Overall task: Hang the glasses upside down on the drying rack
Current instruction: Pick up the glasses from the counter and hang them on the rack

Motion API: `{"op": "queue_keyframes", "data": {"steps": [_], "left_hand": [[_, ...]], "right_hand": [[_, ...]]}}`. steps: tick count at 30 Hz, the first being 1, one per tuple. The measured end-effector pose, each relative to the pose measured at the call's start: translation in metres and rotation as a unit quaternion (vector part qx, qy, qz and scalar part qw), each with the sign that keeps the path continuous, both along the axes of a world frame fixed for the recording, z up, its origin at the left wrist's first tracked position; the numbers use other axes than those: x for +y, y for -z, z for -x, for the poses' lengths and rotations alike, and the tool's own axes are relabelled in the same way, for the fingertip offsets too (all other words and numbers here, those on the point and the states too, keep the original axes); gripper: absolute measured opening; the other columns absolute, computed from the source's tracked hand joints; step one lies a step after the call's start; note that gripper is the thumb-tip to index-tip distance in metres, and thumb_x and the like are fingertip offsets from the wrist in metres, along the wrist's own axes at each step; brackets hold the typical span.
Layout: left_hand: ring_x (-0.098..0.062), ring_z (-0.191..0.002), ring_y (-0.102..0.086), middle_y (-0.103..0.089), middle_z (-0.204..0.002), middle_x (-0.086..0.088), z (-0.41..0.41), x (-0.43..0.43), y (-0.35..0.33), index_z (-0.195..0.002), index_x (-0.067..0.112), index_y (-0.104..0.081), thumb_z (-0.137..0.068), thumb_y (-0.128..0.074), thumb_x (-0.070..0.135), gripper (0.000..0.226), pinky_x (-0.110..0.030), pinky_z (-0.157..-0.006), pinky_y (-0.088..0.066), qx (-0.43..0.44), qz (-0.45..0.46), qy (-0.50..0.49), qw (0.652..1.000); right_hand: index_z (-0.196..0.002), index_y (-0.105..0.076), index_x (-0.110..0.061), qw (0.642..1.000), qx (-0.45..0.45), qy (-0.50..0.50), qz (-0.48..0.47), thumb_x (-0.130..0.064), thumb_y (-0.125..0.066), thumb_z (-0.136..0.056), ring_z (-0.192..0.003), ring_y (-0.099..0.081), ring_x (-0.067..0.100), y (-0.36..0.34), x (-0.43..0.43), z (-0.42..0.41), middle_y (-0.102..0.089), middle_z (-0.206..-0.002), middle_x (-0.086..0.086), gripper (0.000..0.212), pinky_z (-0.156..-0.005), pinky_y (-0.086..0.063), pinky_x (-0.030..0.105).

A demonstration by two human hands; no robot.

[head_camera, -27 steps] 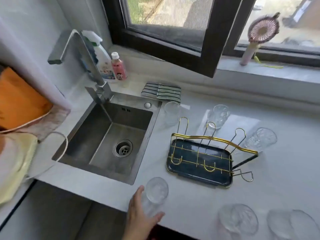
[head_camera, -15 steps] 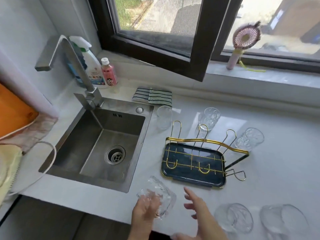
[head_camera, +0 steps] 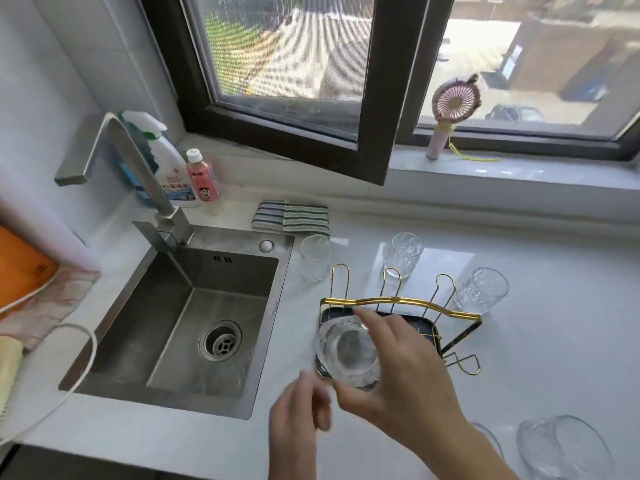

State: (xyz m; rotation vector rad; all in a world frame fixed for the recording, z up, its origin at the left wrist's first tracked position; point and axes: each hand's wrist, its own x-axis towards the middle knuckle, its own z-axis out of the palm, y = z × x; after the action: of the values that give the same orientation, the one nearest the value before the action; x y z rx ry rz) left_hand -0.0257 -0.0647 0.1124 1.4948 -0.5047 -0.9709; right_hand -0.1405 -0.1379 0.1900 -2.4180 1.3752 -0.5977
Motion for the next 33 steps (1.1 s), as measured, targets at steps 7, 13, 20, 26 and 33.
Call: {"op": "queue_keyframes", "data": {"steps": [7, 13, 20, 26, 33], "left_hand": [[0.001, -0.129, -0.028, -0.031, -0.137, 0.021, -0.015, -0.014, 0.021, -0.137, 0.033, -0.022, -0.074, -0.066, 0.006, 0.082, -0.027, -0.105, -0.031, -0.327, -0.027, 0.128, 0.936], [0.002, -0.129, -0.027, -0.018, -0.131, 0.04, -0.024, -0.025, 0.035, -0.13, 0.054, -0.008, -0.069, -0.075, 0.032, 0.094, -0.021, -0.101, -0.028, -0.343, -0.042, 0.216, 0.913], [-0.01, -0.112, -0.042, -0.024, -0.125, 0.037, -0.022, -0.018, 0.041, -0.123, 0.065, -0.001, -0.063, -0.081, 0.041, 0.103, -0.036, -0.099, -0.041, -0.301, -0.09, 0.2, 0.928], [-0.026, -0.121, -0.047, -0.045, -0.134, -0.01, -0.019, 0.013, 0.091, -0.141, 0.007, -0.023, -0.063, -0.083, 0.022, 0.1, -0.036, -0.104, -0.037, -0.225, -0.249, 0.24, 0.911], [-0.017, -0.129, 0.009, 0.025, -0.136, 0.001, -0.011, 0.011, 0.069, -0.133, 0.019, 0.028, -0.095, -0.025, 0.051, 0.073, -0.019, -0.111, -0.003, 0.078, -0.273, 0.559, 0.779]], "right_hand": [[-0.141, -0.023, -0.03, 0.989, 0.128, -0.029, -0.065, -0.057, -0.063, -0.068, -0.098, -0.048, 0.018, 0.045, -0.02, -0.019, -0.052, -0.113, -0.002, 0.087, -0.079, -0.041, 0.028], [-0.145, -0.014, -0.028, 0.985, 0.12, -0.064, -0.102, -0.057, -0.068, -0.069, -0.117, -0.042, 0.019, 0.056, -0.021, -0.019, -0.046, -0.132, -0.003, 0.097, -0.096, -0.037, 0.031], [-0.112, -0.063, -0.02, 0.999, -0.039, -0.002, -0.023, -0.058, -0.06, -0.071, -0.089, -0.063, 0.014, 0.048, 0.012, 0.055, -0.065, -0.104, -0.001, 0.056, -0.076, -0.054, 0.026], [-0.118, -0.058, -0.001, 0.934, 0.027, 0.255, -0.249, -0.051, -0.072, -0.062, -0.109, -0.056, 0.04, 0.104, 0.039, 0.15, -0.059, -0.117, 0.022, 0.077, -0.096, -0.035, 0.03], [-0.106, -0.038, -0.033, 0.874, -0.072, 0.257, -0.406, -0.045, -0.084, -0.04, -0.071, -0.064, -0.002, 0.131, 0.044, 0.151, -0.061, -0.078, -0.011, 0.081, -0.061, -0.043, 0.008]]}}
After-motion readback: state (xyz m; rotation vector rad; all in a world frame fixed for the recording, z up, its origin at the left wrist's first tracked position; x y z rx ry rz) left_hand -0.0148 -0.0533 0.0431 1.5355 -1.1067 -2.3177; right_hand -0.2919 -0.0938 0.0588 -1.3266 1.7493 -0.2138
